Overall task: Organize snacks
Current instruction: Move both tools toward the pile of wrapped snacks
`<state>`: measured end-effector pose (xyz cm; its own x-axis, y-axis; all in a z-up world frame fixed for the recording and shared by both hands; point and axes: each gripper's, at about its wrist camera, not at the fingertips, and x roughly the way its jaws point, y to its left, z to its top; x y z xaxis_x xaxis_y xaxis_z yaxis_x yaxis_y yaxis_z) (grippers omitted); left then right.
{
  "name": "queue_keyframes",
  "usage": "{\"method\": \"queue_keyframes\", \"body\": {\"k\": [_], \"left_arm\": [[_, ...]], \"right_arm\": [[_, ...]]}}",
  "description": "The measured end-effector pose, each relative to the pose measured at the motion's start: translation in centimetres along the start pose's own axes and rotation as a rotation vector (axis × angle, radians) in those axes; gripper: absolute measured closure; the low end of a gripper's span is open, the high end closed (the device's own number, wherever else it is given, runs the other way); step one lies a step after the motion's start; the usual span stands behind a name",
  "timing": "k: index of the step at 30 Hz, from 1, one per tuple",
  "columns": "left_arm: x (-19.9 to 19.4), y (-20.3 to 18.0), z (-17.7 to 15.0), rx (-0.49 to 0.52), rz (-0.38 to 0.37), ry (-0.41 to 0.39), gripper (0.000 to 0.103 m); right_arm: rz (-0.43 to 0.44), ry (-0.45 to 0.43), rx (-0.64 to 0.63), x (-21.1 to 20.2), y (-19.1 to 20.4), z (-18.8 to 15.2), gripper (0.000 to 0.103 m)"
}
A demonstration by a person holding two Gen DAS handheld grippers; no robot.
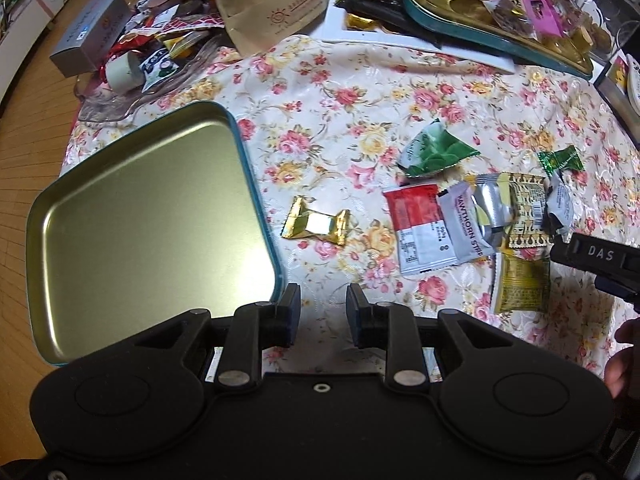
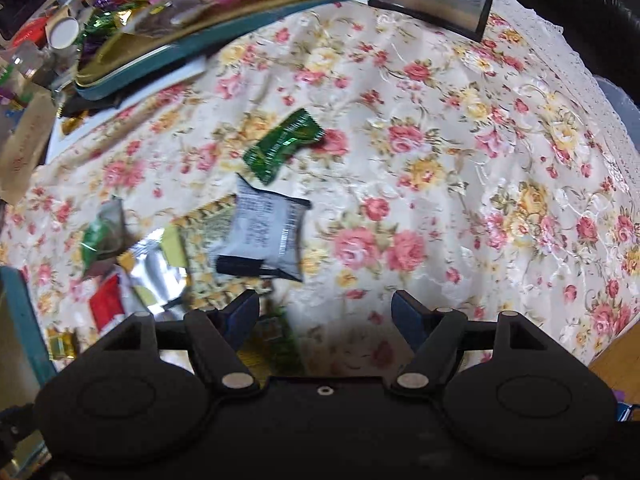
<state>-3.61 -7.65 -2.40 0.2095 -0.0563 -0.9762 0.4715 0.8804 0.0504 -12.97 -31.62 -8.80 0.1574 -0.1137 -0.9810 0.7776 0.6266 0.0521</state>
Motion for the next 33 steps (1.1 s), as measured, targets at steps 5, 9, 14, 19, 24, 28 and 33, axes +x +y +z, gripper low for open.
{"method": "queue_keyframes", "body": {"k": [5, 9, 14, 19, 24, 28, 33], "left_arm": [[0.1, -0.8, 0.2, 0.01, 0.003, 0.001, 0.067], [0.4, -0.9, 0.1, 0.015, 0.012, 0.009, 0.067], [0.6, -0.7, 0.3, 0.001, 0.016, 0.013, 0.067], [0.5, -1.2, 0.2, 0.014, 0.019, 0.007, 0.067], [0.5, -1.4, 0.1, 0.022, 0.014, 0.012, 0.067], [0.5, -1.2, 0.2, 0.012, 0.016, 0.012, 0.067], [0.5, -1.4, 0.2, 0.01, 0.01, 0.013, 0.067]], "right_arm": [[-0.014, -0.023, -0.006, 1.0, -0.6, -0.3, 0.016], [-0.042, -0.062, -0.046, 1.7, -0.1, -0.5, 0.003], [-0.047, -0.146, -0.075, 1.8, 0.1, -1.4, 0.0], [-0.045, -0.217, -0.083, 1.7, 0.1, -2.3, 0.0], [-0.044, -0.267, -0.065, 1.6, 0.2, -2.5, 0.0], [-0.033, -0.3, -0.103, 1.8, 0.2, -2.6, 0.0], [-0.035, -0.363, -0.107, 1.9, 0.6, -3.3, 0.0]]}}
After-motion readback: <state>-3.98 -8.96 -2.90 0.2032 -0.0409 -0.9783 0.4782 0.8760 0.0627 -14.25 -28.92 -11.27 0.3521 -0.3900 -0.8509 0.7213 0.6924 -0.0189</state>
